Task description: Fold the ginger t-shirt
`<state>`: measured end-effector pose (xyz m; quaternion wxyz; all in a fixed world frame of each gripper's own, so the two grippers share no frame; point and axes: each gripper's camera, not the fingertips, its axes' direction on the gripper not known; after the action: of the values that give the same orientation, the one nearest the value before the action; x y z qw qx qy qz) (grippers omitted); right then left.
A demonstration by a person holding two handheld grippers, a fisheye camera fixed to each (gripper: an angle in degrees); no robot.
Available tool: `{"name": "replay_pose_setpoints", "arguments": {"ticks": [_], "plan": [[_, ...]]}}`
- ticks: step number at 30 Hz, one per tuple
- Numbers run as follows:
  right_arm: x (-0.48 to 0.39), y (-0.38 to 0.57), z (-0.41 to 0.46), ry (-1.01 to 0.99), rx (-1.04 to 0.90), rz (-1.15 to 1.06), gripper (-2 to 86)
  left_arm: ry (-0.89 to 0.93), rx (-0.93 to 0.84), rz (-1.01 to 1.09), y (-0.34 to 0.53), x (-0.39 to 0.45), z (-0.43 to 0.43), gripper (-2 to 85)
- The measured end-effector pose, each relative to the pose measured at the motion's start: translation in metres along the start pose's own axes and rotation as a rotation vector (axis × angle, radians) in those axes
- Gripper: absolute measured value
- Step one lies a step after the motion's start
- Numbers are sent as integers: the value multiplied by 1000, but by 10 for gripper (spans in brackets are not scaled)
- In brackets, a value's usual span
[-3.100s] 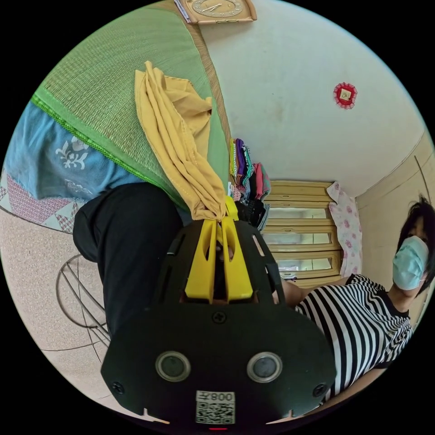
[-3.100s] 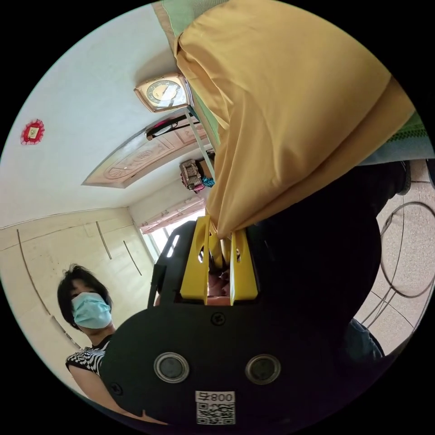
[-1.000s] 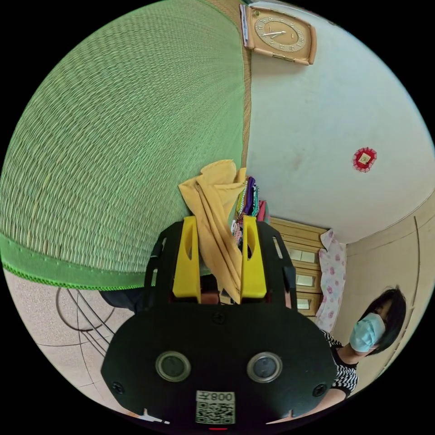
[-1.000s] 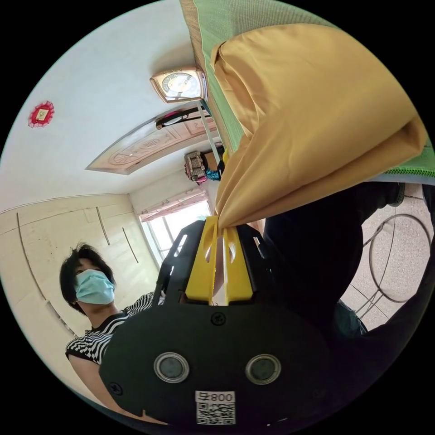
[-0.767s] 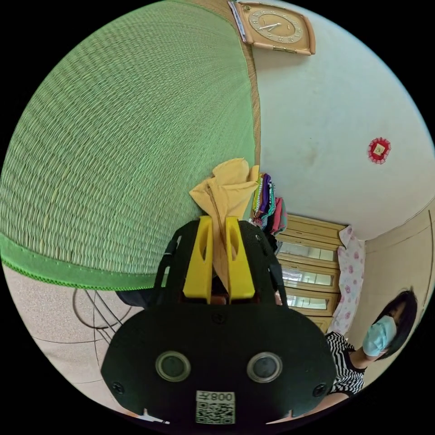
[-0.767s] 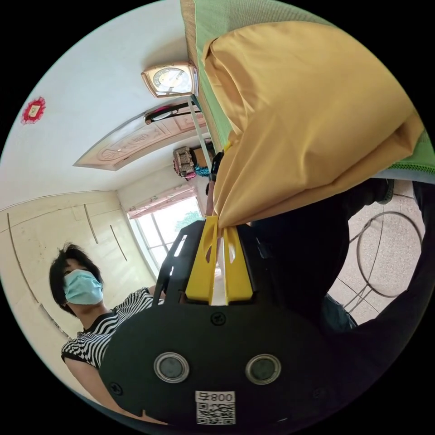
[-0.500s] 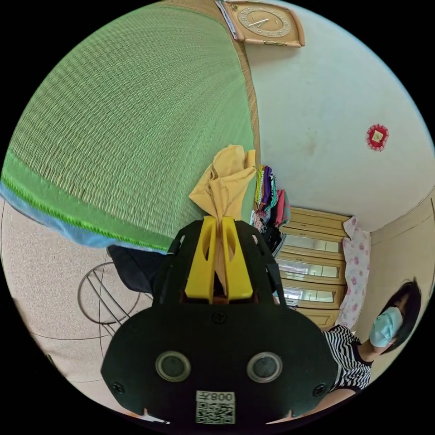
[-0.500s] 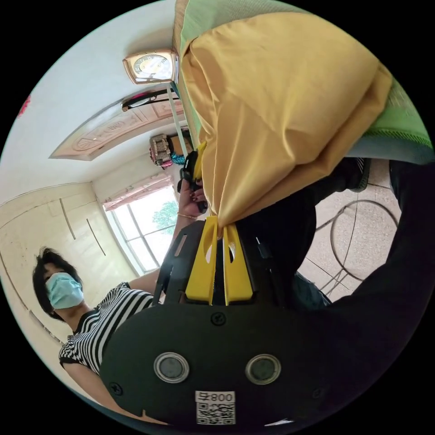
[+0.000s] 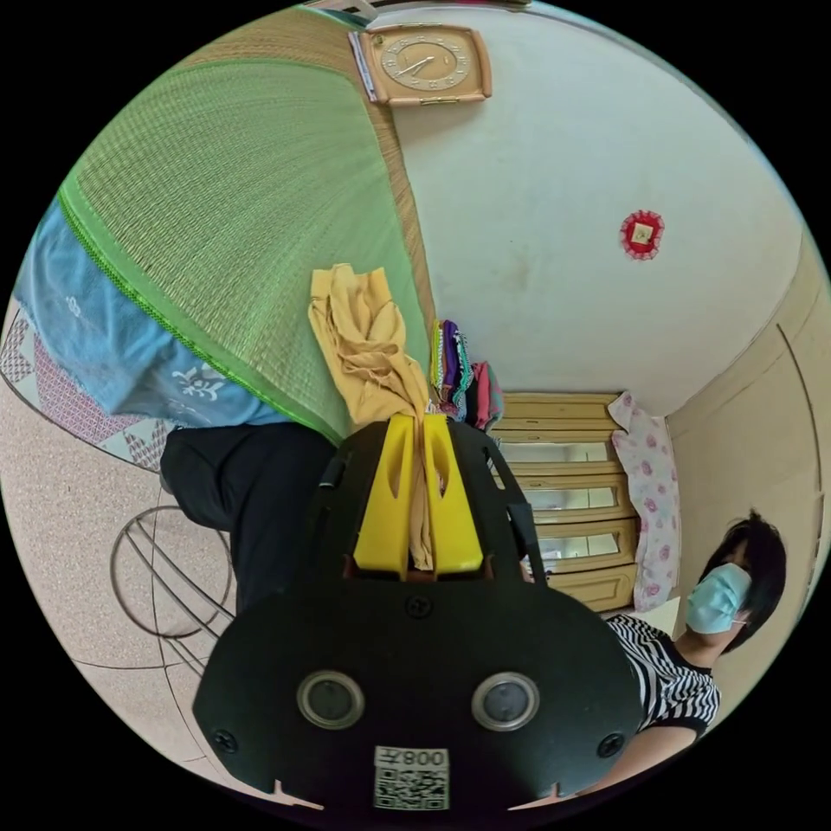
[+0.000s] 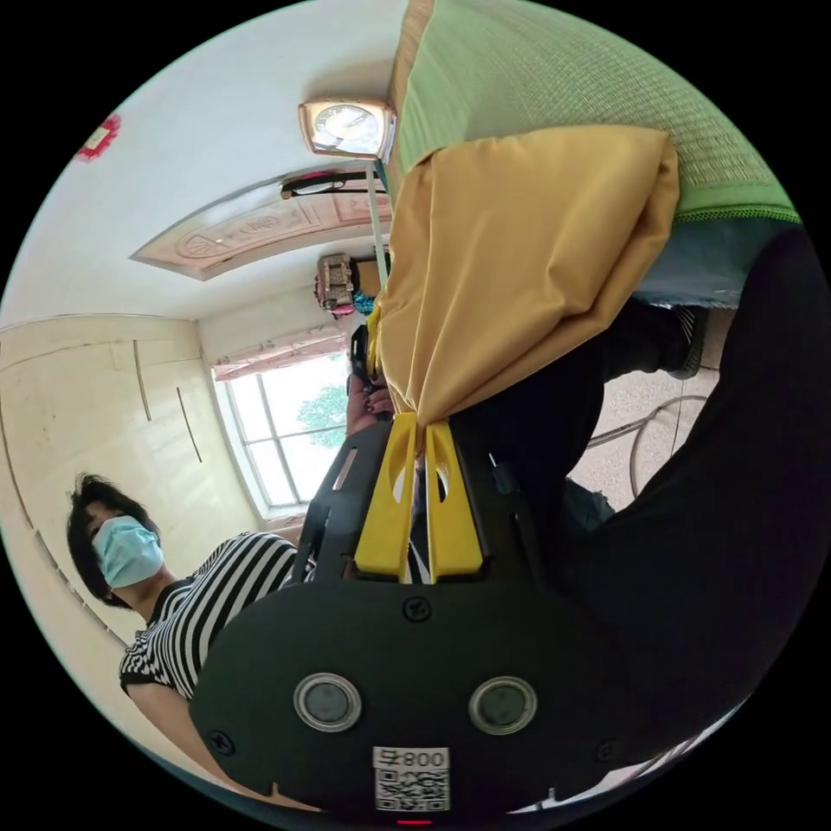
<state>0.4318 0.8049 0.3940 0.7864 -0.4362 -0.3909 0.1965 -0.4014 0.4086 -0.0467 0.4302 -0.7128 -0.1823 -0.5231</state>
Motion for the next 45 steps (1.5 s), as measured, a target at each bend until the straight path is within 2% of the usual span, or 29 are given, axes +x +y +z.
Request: {"name": "replay_pose_setpoints", "arguments": {"ticks": [9, 18, 24, 27, 32, 35, 39, 42, 45], "plan": [[-62, 79, -33, -139, 125, -154, 9, 75, -15, 146, 31, 66, 65, 18], [-119, 145, -102, -226, 304, -289, 7, 81, -143, 257, 26, 136, 191, 18], [-139, 178, -194, -241, 496, -320, 6, 98, -299, 291, 0, 187, 342, 19], [-165, 192, -270, -189, 623, -363, 6, 119, -406, 337, -17, 229, 443, 19], [-252, 241, -422, 18, 901, -518, 6, 220, -573, 483, -34, 324, 635, 19], [-279, 269, -478, 137, 1022, -538, 6, 245, -649, 545, -34, 355, 730, 19], [-263, 284, -515, 204, 1099, -472, 6, 214, -752, 523, -35, 349, 833, 20], [-211, 274, -527, 217, 1116, -328, 6, 89, -831, 482, -37, 317, 910, 21], [-141, 250, -528, 222, 1102, -133, 6, -112, -922, 431, -42, 273, 976, 22]]}}
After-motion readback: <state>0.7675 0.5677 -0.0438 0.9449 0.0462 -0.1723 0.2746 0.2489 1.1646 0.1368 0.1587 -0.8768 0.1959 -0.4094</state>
